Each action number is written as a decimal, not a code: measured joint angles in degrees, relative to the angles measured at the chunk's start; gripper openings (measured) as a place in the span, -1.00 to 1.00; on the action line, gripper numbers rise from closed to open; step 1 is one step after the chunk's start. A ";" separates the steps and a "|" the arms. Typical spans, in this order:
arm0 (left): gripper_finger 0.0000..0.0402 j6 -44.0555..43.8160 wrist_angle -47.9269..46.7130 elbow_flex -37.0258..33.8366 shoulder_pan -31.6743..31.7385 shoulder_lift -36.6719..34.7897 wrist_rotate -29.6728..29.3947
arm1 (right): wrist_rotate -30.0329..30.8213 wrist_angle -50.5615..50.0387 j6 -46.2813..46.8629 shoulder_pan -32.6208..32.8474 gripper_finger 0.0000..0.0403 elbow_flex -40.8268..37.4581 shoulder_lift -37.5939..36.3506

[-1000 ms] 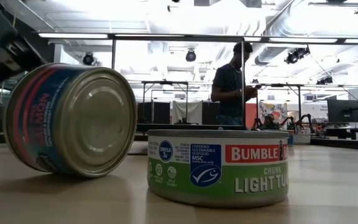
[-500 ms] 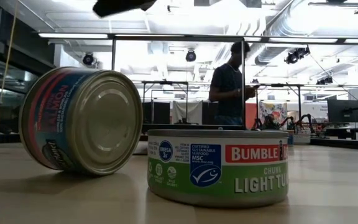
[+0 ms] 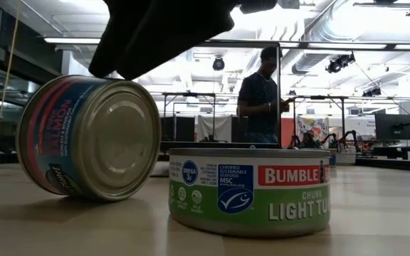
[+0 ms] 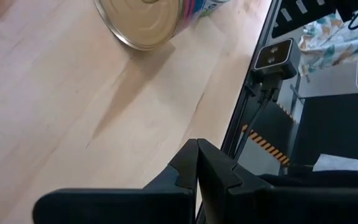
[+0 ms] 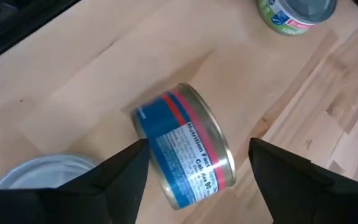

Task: Stack canned seafood by type on shelf
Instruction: Put the blue pink tuna can on the shelf

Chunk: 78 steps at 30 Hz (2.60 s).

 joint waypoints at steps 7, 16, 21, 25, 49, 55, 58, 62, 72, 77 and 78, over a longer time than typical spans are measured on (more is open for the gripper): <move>-1.00 0.51 -0.39 0.00 0.00 0.00 0.01 | -1.18 -0.23 -2.54 0.04 0.32 -0.02 1.66; -1.00 2.01 -0.52 0.00 0.00 0.00 0.01 | -0.57 -0.49 -2.27 0.17 0.23 -0.04 3.72; -1.00 4.46 -0.42 0.00 0.81 0.00 -0.17 | 4.59 -4.10 -1.22 1.32 -0.17 3.05 3.67; -1.00 7.85 -0.40 0.00 2.80 0.00 1.60 | 6.34 -11.06 2.83 2.04 -0.17 11.50 3.67; -1.00 47.44 -2.61 0.00 20.03 -24.10 10.59 | 38.84 -37.25 38.15 -7.76 -0.17 14.84 -26.08; -1.00 58.89 -0.32 0.00 27.78 -34.89 7.61 | 34.80 -40.46 42.05 -14.25 -0.17 0.42 -28.53; -1.00 60.70 1.31 0.00 30.60 -37.44 7.48 | 29.15 -29.62 40.54 -16.90 -0.17 -14.02 -32.97; -1.00 61.40 2.19 0.00 32.74 -38.35 7.50 | 24.78 -15.85 37.62 -21.14 -0.17 -31.69 -39.56; -1.00 59.63 3.47 0.00 39.89 -37.31 2.00 | 17.95 10.96 11.01 -39.00 -0.17 -45.26 -41.55; -1.00 57.42 8.25 0.00 43.62 -37.32 -0.41 | 17.20 22.55 -4.04 -44.09 -0.17 -45.33 -34.77; -1.00 57.32 9.04 0.00 44.10 -37.35 -0.43 | 17.22 23.75 -6.68 -44.54 -0.17 -45.14 -33.27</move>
